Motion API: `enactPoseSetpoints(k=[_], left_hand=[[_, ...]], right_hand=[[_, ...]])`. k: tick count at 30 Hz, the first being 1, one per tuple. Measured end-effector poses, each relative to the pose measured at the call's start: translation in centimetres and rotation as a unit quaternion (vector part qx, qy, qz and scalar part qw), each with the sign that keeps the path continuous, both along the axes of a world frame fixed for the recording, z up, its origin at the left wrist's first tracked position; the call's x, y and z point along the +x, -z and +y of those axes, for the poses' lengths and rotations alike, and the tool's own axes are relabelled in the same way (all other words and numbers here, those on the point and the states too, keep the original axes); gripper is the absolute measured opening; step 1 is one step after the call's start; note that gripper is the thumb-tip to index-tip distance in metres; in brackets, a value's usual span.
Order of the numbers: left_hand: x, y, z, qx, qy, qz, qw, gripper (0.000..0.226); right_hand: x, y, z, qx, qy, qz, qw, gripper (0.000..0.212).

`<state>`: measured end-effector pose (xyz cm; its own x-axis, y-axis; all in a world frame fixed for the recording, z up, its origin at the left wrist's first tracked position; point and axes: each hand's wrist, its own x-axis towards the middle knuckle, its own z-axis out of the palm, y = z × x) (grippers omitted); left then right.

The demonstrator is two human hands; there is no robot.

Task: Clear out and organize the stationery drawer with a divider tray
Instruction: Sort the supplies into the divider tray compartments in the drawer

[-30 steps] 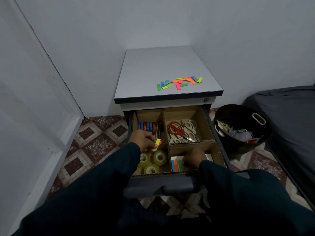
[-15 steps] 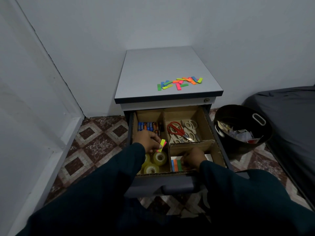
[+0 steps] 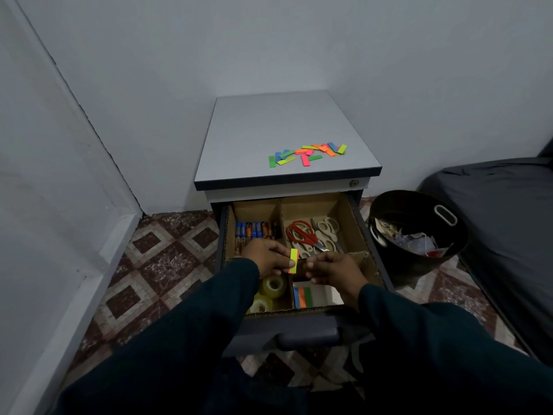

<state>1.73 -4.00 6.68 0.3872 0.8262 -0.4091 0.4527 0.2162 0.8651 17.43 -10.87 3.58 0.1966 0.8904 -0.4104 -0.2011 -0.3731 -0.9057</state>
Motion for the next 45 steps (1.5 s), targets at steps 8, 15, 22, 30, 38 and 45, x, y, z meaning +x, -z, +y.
enactPoseSetpoints(k=[8, 15, 22, 30, 38, 45], left_hand=[[1.1, 0.4, -0.6, 0.004, 0.008, -0.014, 1.0, 0.018], [1.4, 0.4, -1.0, 0.001, 0.005, -0.022, 1.0, 0.017], [1.3, 0.6, -1.2, 0.015, 0.004, -0.012, 1.0, 0.015], [-0.6, 2.5, -0.7, 0.323, -0.023, 0.187, 0.927, 0.013], [-2.9, 5.3, -1.6, 0.381, 0.036, 0.351, 0.855, 0.044], [-3.0, 6.0, -2.1, 0.387, 0.046, 0.359, 0.848, 0.05]], right_hand=[[-0.2, -0.9, -0.2, 0.029, -0.012, 0.02, 0.999, 0.007], [-0.4, -1.1, -0.4, 0.031, 0.003, 0.029, 0.999, 0.013], [-0.1, -1.0, -0.3, 0.008, -0.016, -0.008, 1.0, 0.012], [1.5, 1.9, 0.4, -0.148, -0.042, -0.232, 0.96, 0.015], [1.0, 2.9, 1.1, -0.174, -0.088, -0.373, 0.907, 0.01], [0.7, 3.1, 1.1, -0.18, -0.133, -0.428, 0.875, 0.014]])
